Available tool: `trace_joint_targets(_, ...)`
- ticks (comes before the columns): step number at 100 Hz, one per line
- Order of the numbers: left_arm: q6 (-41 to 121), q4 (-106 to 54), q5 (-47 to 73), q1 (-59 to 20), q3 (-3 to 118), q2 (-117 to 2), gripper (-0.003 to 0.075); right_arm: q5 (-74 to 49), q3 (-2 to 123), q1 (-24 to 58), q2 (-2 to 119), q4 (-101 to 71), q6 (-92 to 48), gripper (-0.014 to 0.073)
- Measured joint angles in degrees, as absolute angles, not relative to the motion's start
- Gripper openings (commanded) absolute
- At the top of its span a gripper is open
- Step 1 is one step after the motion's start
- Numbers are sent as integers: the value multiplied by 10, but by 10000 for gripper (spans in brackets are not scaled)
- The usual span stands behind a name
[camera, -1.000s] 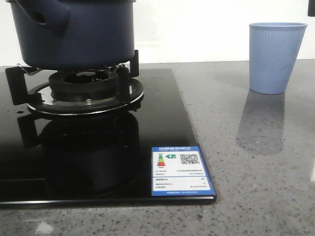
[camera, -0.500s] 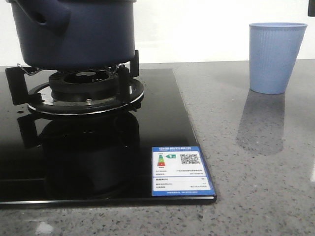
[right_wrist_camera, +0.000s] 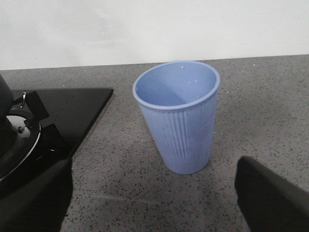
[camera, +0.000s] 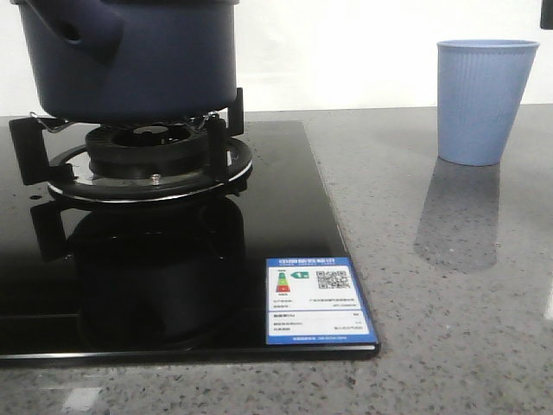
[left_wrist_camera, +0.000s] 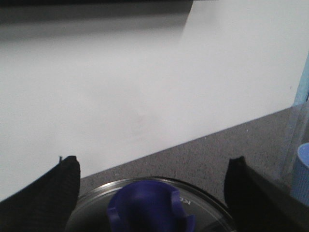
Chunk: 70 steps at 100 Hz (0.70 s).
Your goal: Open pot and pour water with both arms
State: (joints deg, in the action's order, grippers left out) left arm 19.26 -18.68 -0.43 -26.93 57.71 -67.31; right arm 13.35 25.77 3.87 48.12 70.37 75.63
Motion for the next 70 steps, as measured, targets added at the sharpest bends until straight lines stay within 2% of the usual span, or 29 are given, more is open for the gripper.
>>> trace_joint_targets(13,193,-187,3,-238,578,-636,555,137,258,39,481,704,756,575)
trace_joint_targets(22,193,-187,23,-200,578,-611,477,141,258,39,480,705,756,489)
trace_joint_targets(34,193,-186,66,-146,578,-577,272,147,258,39,467,706,756,255)
trace_joint_targets(47,193,-184,104,-97,576,-535,2,148,263,39,438,716,756,-71)
trace_joint_targets(49,193,-185,107,-91,575,-528,-18,148,265,39,434,721,756,-70)
trace_joint_targets(70,193,-168,108,-72,507,-448,-19,128,295,39,388,748,756,-64)
